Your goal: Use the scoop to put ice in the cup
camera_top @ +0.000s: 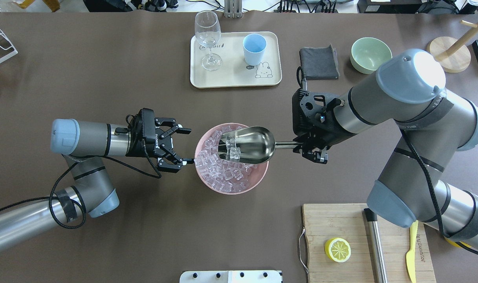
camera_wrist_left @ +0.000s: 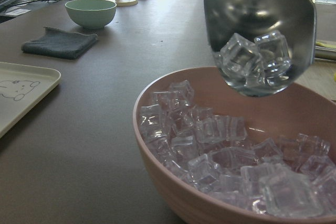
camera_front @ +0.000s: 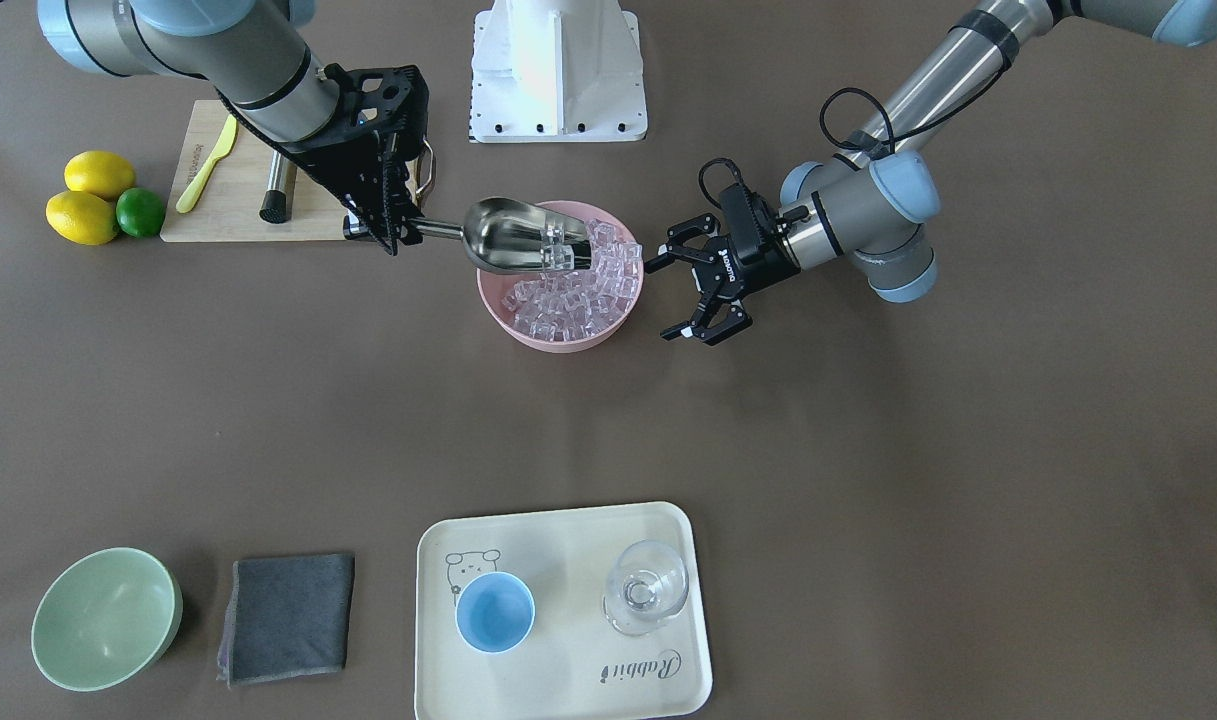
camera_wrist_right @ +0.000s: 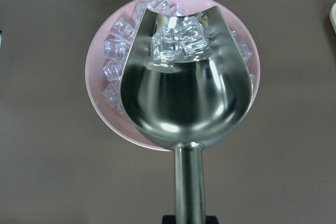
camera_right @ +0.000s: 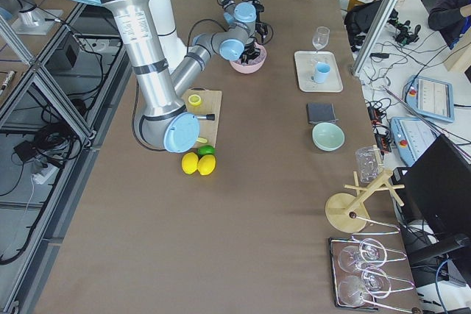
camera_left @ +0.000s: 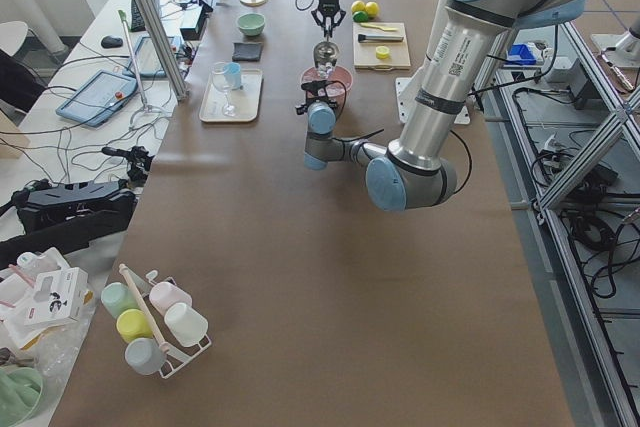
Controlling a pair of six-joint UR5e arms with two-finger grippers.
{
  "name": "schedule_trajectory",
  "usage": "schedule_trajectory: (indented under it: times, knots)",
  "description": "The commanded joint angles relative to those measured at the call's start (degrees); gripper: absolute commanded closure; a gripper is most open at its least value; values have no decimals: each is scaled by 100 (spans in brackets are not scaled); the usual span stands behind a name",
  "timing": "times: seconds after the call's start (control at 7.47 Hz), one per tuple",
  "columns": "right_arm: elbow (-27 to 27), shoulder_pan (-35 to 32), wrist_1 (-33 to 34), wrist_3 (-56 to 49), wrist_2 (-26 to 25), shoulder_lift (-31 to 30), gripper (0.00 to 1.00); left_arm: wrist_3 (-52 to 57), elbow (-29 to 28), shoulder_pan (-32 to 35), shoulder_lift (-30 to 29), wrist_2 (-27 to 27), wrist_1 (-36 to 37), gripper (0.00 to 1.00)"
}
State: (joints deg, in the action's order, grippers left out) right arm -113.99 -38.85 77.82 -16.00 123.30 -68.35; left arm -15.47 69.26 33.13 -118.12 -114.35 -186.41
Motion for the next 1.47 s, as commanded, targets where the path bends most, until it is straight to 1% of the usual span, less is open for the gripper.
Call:
schedule_trajectory:
  times: [0.0,0.13,0.27,0.67,0.8,1.07,1.2,1.34]
  knots:
    - [9,-708,-48,18,702,6,100,0,0,0,0,-9,0,3]
    - [52,-1059,-30,27,974,6,100,-26,0,0,0,-9,0,3]
    - [305,-1454,-30,18,1334,24,100,-79,9,0,0,-17,0,3]
    - [658,-2071,-30,228,1547,76,100,-114,9,35,9,-61,0,3]
    - [729,-2222,-39,360,1557,103,100,-114,17,122,26,-192,0,3]
    - [922,-2442,-39,440,1557,120,100,-114,105,246,96,-289,0,3]
    - [1271,-2556,-39,457,1557,321,100,-114,158,333,184,-420,0,3]
    - [1631,-2609,-39,588,1557,549,100,-114,341,404,341,-465,9,3]
